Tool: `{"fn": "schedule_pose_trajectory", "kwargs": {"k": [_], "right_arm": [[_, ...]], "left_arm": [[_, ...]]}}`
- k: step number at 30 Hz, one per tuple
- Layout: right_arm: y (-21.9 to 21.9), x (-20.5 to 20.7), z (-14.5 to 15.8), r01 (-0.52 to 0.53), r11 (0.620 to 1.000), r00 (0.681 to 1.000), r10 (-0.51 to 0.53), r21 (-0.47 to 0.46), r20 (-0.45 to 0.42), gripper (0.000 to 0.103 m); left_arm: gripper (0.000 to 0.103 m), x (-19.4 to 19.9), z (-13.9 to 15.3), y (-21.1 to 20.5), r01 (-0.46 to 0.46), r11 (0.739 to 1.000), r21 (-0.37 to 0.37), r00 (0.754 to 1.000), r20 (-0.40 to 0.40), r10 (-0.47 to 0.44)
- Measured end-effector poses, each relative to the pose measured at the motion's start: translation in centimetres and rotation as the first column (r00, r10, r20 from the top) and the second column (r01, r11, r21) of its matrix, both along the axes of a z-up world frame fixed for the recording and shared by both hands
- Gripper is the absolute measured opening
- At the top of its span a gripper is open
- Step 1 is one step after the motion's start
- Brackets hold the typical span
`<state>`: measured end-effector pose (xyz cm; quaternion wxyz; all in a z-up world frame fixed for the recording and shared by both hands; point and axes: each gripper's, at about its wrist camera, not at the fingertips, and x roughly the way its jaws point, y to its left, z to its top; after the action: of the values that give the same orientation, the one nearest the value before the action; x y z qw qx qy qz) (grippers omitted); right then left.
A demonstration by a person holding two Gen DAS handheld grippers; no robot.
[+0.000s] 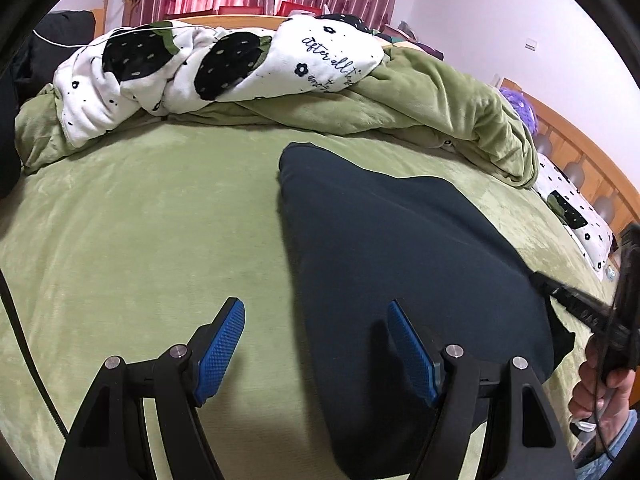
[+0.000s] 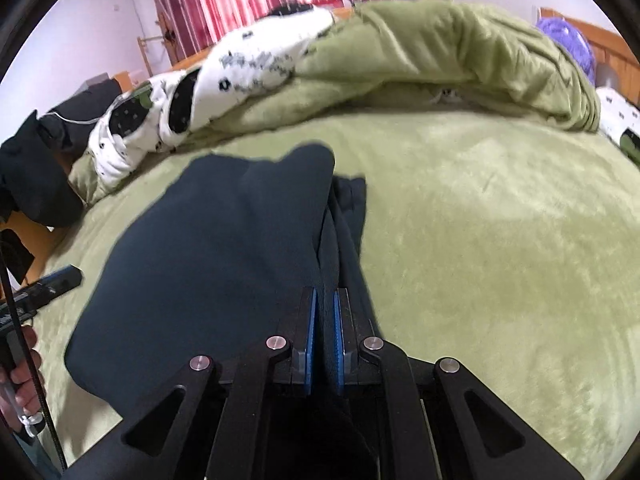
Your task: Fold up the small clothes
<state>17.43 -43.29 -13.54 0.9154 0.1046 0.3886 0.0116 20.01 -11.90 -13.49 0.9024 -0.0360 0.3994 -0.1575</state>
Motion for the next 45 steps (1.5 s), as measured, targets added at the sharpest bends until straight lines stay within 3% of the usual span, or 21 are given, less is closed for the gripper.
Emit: {"fn": "schedule_pose_trajectory", "kwargs": {"k": [2, 4, 7, 11, 13, 15, 17, 20, 23, 26, 27, 28, 33, 35, 40, 45], "right_arm": [[-0.4, -0.4, 0.7, 0.014, 1.000, 1.000, -0.014, -0.006, 0.027, 0.000], [-0.7, -0.3, 0.2, 0.092, 0.991, 0.996, -0.093, -0.099, -0.002, 0.000], [-1.9, -0.2, -0.3, 0.068, 0.998, 0.997, -0.068, 0.003, -0.026, 0.000], [-1.4, 0.1, 1.4, 0.042, 0.999, 0.999, -0.042, -0.030, 0.004, 0.003], [-0.8, 0.7, 2.3, 0.023, 1.000, 1.000, -0.023, -0.003, 0.014, 0.012], [0.1, 1.7, 2.7, -0.003, 1.000, 1.000, 0.003, 0.019, 0.013, 0.049], [1.6, 2.9, 2.7, -0.027, 1.000, 1.000, 0.027, -0.003, 0.008, 0.055], [2.9, 4.8, 1.7, -0.023, 0.999, 0.999, 0.021, -0.044, -0.050, 0.054], [3.1, 7.0, 0.0, -0.010, 0.999, 0.992, 0.004, -0.048, -0.124, 0.033], [3.0, 8.6, -1.5, -0.022, 0.999, 0.983, 0.015, -0.040, -0.181, 0.029], [3.2, 8.8, -1.9, -0.032, 0.998, 0.981, 0.023, -0.046, -0.195, 0.013], [3.4, 8.9, -2.1, -0.047, 0.998, 0.979, 0.036, -0.049, -0.199, 0.008], [2.7, 7.2, 1.2, -0.044, 0.996, 0.998, 0.041, -0.081, -0.042, 0.005], [2.0, 7.0, 2.1, -0.027, 0.994, 1.000, 0.026, -0.103, -0.016, 0.005], [1.0, 8.6, -2.4, 0.010, 0.995, 0.989, -0.025, -0.099, -0.148, 0.005], [1.6, 7.6, -1.3, 0.006, 0.986, 0.994, -0.024, -0.166, -0.107, 0.010]], "left_arm": [[0.072, 0.1, -0.3, -0.3, 0.004, 1.000, -0.001, 1.000, -0.008, -0.004], [0.072, 0.3, -0.6, -0.7, 0.010, 1.000, 0.008, 1.000, -0.020, -0.010], [0.072, 0.4, -0.7, -1.0, 0.013, 1.000, 0.010, 1.000, -0.017, -0.013], [0.072, 0.9, -0.5, -0.9, 0.006, 1.000, 0.018, 1.000, -0.014, -0.006], [0.072, 1.6, -0.3, -0.6, 0.001, 1.000, 0.018, 1.000, -0.014, 0.000], [0.072, 2.2, -0.1, -0.2, -0.005, 1.000, 0.018, 1.000, -0.009, 0.005], [0.072, 2.8, 0.0, 0.2, -0.008, 1.000, 0.024, 1.000, -0.004, 0.008], [0.072, 3.6, 0.0, 0.8, -0.009, 0.999, 0.039, 1.000, 0.002, 0.009], [0.072, 4.0, -0.3, 1.3, -0.005, 0.999, 0.047, 1.000, 0.011, 0.004], [0.072, 4.2, -0.8, 1.7, 0.007, 0.999, 0.039, 1.000, 0.002, -0.007], [0.072, 4.2, -1.0, 1.8, 0.012, 0.999, 0.030, 1.000, -0.005, -0.012], [0.072, 4.1, -1.2, 1.8, 0.016, 1.000, 0.023, 1.000, -0.008, -0.016], [0.072, 3.8, -1.1, 1.2, 0.039, 0.999, 0.023, 0.999, 0.001, -0.039], [0.072, 3.6, -1.0, 0.9, 0.044, 0.999, 0.022, 0.999, 0.003, -0.044], [0.072, 3.1, -0.8, -0.2, 0.060, 0.998, 0.029, 0.998, 0.001, -0.060], [0.072, 3.0, -0.9, -0.9, 0.062, 0.996, 0.064, 0.998, -0.001, -0.062]]}}
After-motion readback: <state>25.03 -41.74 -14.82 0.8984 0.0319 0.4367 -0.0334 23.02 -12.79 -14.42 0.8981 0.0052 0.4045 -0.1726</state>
